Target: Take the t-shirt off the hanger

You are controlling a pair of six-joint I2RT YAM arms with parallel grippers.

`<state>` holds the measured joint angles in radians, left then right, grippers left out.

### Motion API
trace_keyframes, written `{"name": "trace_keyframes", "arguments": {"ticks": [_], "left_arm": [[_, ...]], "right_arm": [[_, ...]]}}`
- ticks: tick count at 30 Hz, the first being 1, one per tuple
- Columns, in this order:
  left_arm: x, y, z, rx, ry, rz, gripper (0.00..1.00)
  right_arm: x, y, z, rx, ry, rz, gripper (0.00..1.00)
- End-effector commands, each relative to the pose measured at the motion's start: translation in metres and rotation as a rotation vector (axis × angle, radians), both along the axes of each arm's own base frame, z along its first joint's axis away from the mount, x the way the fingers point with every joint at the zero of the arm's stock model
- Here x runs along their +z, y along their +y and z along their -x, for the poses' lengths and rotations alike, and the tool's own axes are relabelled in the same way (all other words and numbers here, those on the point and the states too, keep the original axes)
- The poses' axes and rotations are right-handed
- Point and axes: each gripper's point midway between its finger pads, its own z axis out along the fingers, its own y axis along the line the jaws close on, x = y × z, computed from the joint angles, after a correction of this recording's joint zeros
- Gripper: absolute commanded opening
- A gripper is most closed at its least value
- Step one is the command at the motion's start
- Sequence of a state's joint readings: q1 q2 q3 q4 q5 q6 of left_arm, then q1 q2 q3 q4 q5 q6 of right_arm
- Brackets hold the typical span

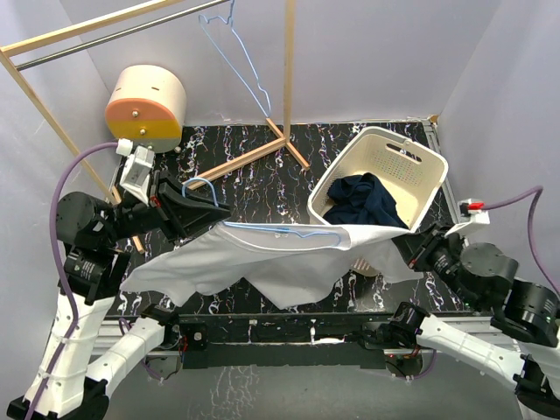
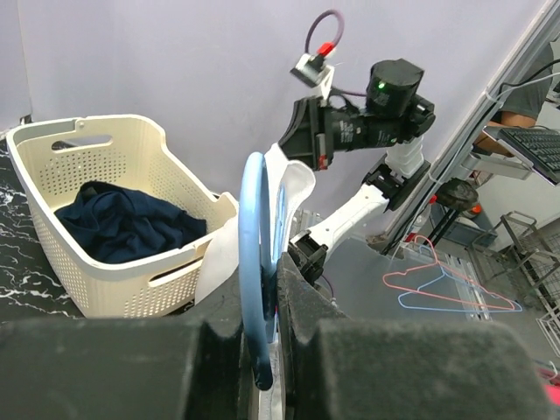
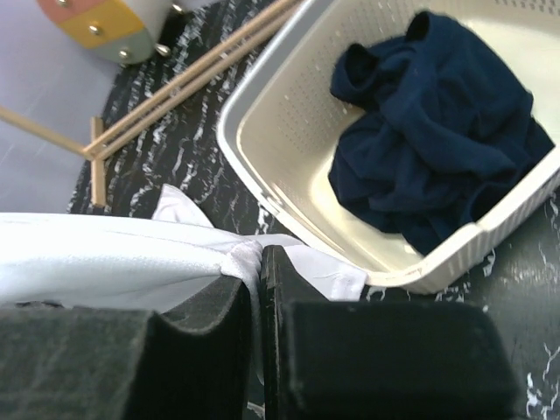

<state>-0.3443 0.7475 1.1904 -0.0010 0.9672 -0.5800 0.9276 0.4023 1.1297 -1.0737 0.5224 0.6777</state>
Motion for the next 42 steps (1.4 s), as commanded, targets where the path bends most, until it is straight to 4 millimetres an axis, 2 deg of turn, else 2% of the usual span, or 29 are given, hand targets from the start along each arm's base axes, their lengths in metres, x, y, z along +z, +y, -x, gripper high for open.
{"name": "trace_keyframes", "arguments": {"ticks": [1, 5, 7, 9, 12, 13, 16, 20, 23, 26, 29, 35, 40, 42], "left_arm": [[0.029, 0.007, 0.018, 0.003, -0.09, 0.053, 0.0], [0.036, 0.008, 0.023, 0.0, -0.107, 0.078, 0.0], [0.036, 0.008, 0.021, -0.001, -0.102, 0.084, 0.0], [0.033, 0.006, 0.016, 0.007, -0.087, 0.081, 0.0], [0.022, 0.005, 0.003, 0.042, -0.062, 0.057, 0.0], [0.015, 0.004, -0.004, 0.057, -0.044, 0.038, 0.0], [-0.005, 0.001, -0.016, 0.073, -0.001, -0.008, 0.0], [-0.021, -0.004, -0.019, 0.033, 0.027, -0.028, 0.0], [-0.026, -0.007, -0.018, -0.012, 0.033, -0.026, 0.0], [-0.029, -0.012, -0.015, -0.071, 0.043, -0.015, 0.0], [-0.028, -0.014, -0.016, -0.098, 0.055, -0.004, 0.0], [-0.026, -0.018, -0.02, -0.122, 0.062, 0.004, 0.0], [-0.025, -0.019, -0.022, -0.133, 0.058, 0.009, 0.0], [-0.026, -0.02, -0.024, -0.131, 0.06, 0.012, 0.0]], "right_arm": [[-0.04, -0.003, -0.011, -0.109, 0.118, 0.079, 0.08], [-0.065, 0.03, -0.014, 0.005, 0.181, 0.148, 0.08], [-0.069, 0.049, -0.014, 0.089, 0.191, 0.168, 0.08], [-0.061, 0.076, -0.007, 0.249, 0.161, 0.158, 0.1], [-0.035, 0.113, 0.013, 0.512, 0.076, 0.103, 0.39], [-0.026, 0.117, 0.018, 0.556, 0.053, 0.094, 0.42], [0.003, 0.117, 0.03, 0.632, -0.018, 0.079, 0.43], [0.047, 0.118, 0.053, 0.772, -0.143, 0.055, 0.43], [0.072, 0.129, 0.066, 0.886, -0.224, 0.03, 0.44], [0.089, 0.145, 0.066, 0.952, -0.298, 0.019, 0.48], [0.093, 0.165, 0.053, 0.981, -0.328, 0.049, 0.5], [0.077, 0.202, 0.027, 1.027, -0.311, 0.125, 0.52], [0.063, 0.214, 0.015, 1.027, -0.289, 0.164, 0.52], [0.058, 0.215, 0.015, 1.032, -0.276, 0.167, 0.44]]}}
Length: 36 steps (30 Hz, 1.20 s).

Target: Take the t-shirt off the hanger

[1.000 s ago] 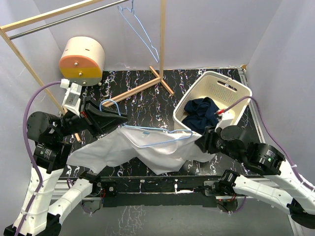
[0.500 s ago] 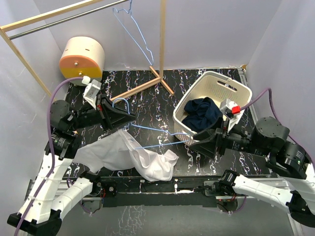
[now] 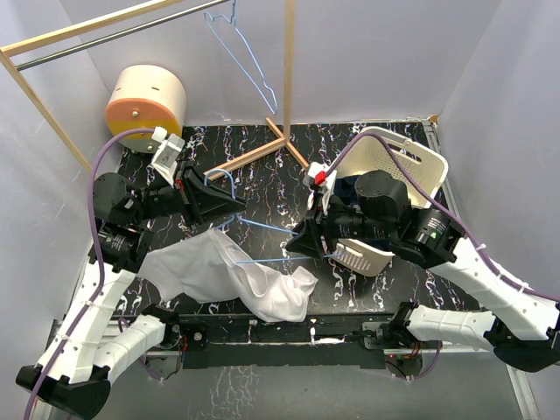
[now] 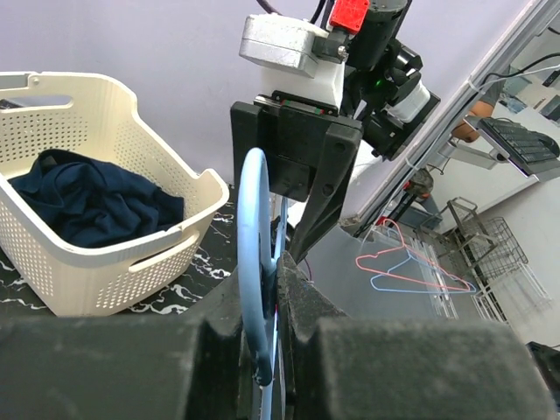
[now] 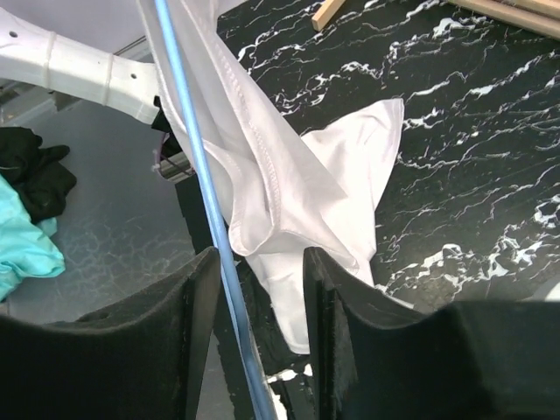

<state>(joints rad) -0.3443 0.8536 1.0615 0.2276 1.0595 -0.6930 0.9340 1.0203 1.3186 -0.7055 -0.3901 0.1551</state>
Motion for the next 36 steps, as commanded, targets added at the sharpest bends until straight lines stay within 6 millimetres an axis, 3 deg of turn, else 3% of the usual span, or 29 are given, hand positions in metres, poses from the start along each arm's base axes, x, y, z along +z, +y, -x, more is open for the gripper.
{"name": "trace_keyframes", "arguments": {"ticks": [1, 3, 4, 7, 9, 12, 15, 17, 20, 24, 28, 31, 36], "left_arm": [[0.008, -0.001, 0.002, -0.019, -0.043, 0.024, 0.0], [0.006, -0.002, -0.005, 0.007, -0.036, 0.021, 0.0], [0.001, -0.002, -0.012, 0.036, -0.016, 0.011, 0.02], [-0.02, 0.009, -0.054, 0.282, 0.051, -0.064, 0.43], [-0.041, 0.023, -0.081, 0.458, 0.108, -0.139, 0.56], [-0.071, 0.058, -0.11, 0.725, 0.166, -0.252, 0.64], [-0.098, 0.114, -0.125, 1.061, 0.24, -0.349, 0.65], [-0.112, 0.154, -0.118, 1.261, 0.27, -0.385, 0.65], [-0.12, 0.178, -0.099, 1.349, 0.234, -0.38, 0.65], [-0.121, 0.194, -0.072, 1.391, 0.19, -0.314, 0.65], [-0.125, 0.208, -0.053, 1.438, 0.181, -0.252, 0.64], [-0.132, 0.211, -0.046, 1.444, 0.185, -0.238, 0.64], [-0.152, 0.212, -0.043, 1.442, 0.218, -0.282, 0.64]], "right_arm": [[0.032, 0.001, 0.001, 0.025, -0.105, -0.099, 0.35], [0.03, -0.003, -0.002, -0.011, -0.1, -0.097, 0.11], [0.03, -0.007, -0.006, -0.048, -0.1, -0.099, 0.08], [0.029, -0.026, -0.02, -0.197, -0.104, -0.091, 0.08], [0.028, -0.041, -0.027, -0.29, -0.105, -0.076, 0.08], [0.026, -0.055, -0.029, -0.349, -0.093, -0.057, 0.08], [0.028, -0.058, -0.028, -0.361, -0.084, -0.06, 0.08], [0.032, -0.057, -0.031, -0.37, -0.091, -0.062, 0.08], [0.031, -0.043, -0.032, -0.324, -0.068, -0.032, 0.08], [-0.017, -0.006, -0.018, -0.134, 0.111, 0.168, 0.08], [-0.056, 0.0, -0.029, -0.149, 0.177, 0.317, 0.08], [-0.053, -0.003, -0.033, -0.185, 0.17, 0.317, 0.08], [-0.022, -0.026, -0.033, -0.273, 0.123, 0.282, 0.08]]}}
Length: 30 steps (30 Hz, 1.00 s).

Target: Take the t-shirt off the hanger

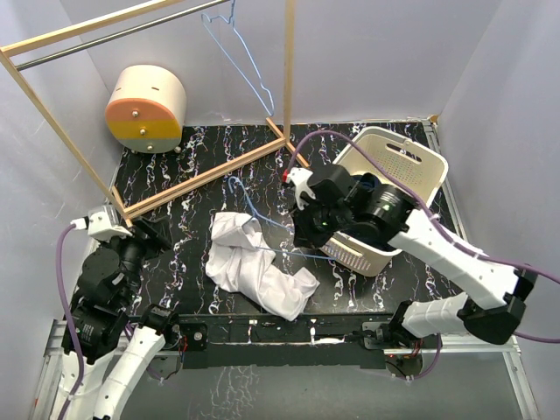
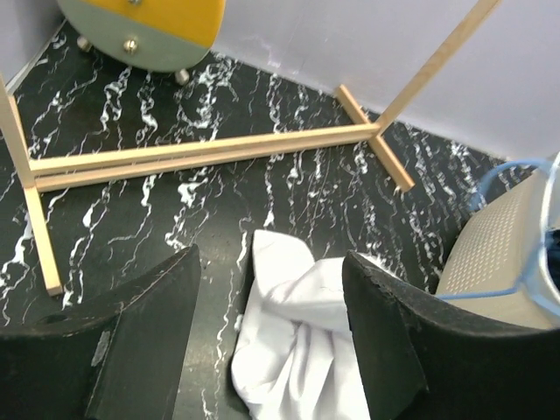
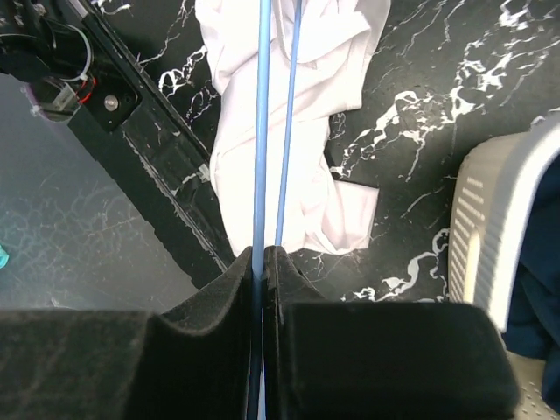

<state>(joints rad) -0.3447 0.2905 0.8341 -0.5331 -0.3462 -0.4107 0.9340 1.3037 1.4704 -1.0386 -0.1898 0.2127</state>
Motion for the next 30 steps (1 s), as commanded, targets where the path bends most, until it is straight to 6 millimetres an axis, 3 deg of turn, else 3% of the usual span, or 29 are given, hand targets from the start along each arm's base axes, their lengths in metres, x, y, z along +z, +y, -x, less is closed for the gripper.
{"name": "trace_keyframes", "arguments": {"ticks": [1, 8, 15, 18, 20, 23, 26, 28, 30], "left_arm": [[-0.024, 0.004, 0.0, 0.024, 0.071, -0.023, 0.64], [-0.049, 0.003, 0.002, 0.019, 0.115, -0.032, 0.64], [-0.05, 0.002, 0.003, 0.012, 0.111, -0.029, 0.63], [-0.051, 0.004, 0.004, 0.019, 0.105, -0.022, 0.63], [-0.051, 0.005, 0.006, 0.028, 0.101, -0.017, 0.63], [-0.052, 0.009, 0.007, 0.05, 0.099, -0.006, 0.62], [-0.053, 0.011, 0.008, 0.06, 0.101, 0.0, 0.62], [-0.054, 0.011, 0.008, 0.062, 0.103, 0.002, 0.61], [-0.054, 0.011, 0.008, 0.062, 0.103, 0.003, 0.61]], "right_arm": [[0.07, -0.028, 0.0, -0.09, -0.152, -0.12, 0.08], [0.103, -0.087, -0.008, -0.34, -0.265, -0.102, 0.08], [0.181, -0.044, 0.018, -0.093, -0.369, -0.503, 0.08], [0.199, -0.032, 0.025, -0.015, -0.428, -0.623, 0.08], [0.2, -0.022, 0.028, 0.041, -0.441, -0.666, 0.08], [0.164, -0.005, 0.023, 0.07, -0.342, -0.565, 0.08], [0.09, 0.0, 0.009, 0.022, -0.169, -0.292, 0.08], [0.039, -0.016, 0.007, -0.027, -0.063, -0.072, 0.08], [0.025, -0.028, 0.008, -0.057, -0.053, -0.015, 0.08]]}}
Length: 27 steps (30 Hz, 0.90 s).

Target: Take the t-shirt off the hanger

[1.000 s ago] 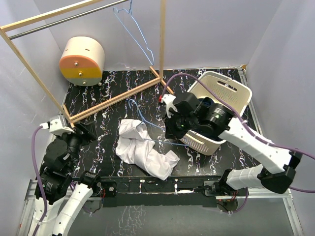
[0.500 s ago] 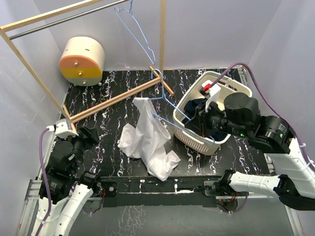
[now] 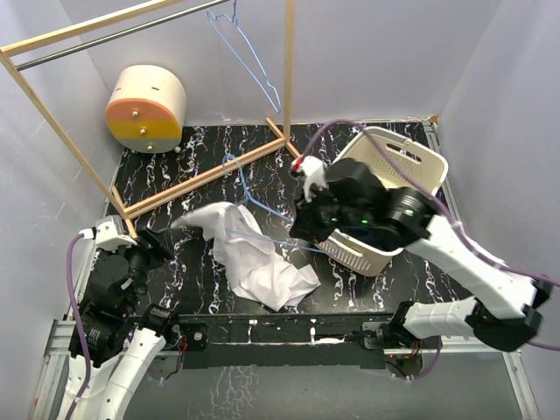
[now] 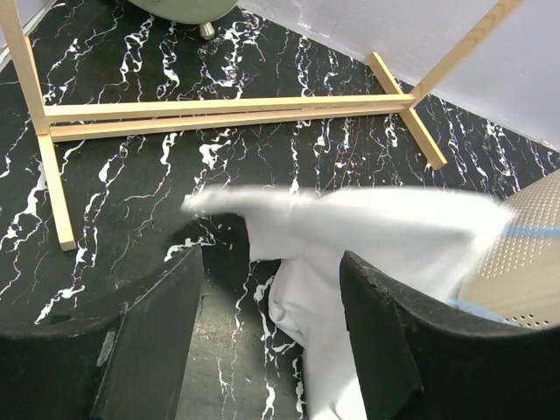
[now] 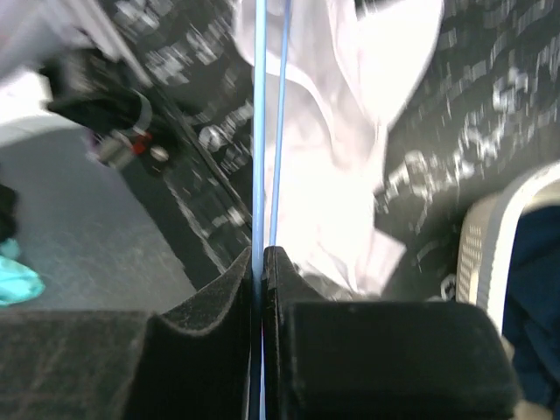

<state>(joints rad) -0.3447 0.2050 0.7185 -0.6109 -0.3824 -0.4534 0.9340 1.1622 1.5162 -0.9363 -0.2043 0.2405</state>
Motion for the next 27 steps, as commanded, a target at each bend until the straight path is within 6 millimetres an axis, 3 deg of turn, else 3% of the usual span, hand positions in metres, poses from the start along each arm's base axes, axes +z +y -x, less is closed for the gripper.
{"name": "trace_keyframes", "arguments": {"ticks": [1, 7, 11, 19, 24, 27], "left_arm": [[-0.003, 0.003, 0.0, 0.019, 0.007, 0.001, 0.61], [-0.005, 0.001, -0.002, 0.013, 0.017, -0.004, 0.61], [-0.006, -0.001, -0.004, 0.003, 0.027, -0.007, 0.61], [-0.007, -0.007, -0.005, -0.032, 0.03, -0.009, 0.62], [-0.005, -0.051, -0.01, -0.283, 0.005, -0.019, 0.67], [-0.009, -0.063, -0.015, -0.345, 0.033, -0.028, 0.68]], "right_arm": [[-0.05, -0.031, 0.004, -0.07, 0.088, 0.213, 0.08], [-0.001, -0.07, 0.019, -0.159, 0.004, 0.096, 0.08], [0.01, -0.074, 0.025, -0.159, -0.002, 0.047, 0.08], [0.035, -0.048, 0.036, -0.032, -0.019, -0.094, 0.08], [0.023, -0.025, 0.036, 0.051, 0.019, -0.083, 0.08], [0.029, -0.01, 0.016, 0.034, -0.018, -0.058, 0.08]]}}
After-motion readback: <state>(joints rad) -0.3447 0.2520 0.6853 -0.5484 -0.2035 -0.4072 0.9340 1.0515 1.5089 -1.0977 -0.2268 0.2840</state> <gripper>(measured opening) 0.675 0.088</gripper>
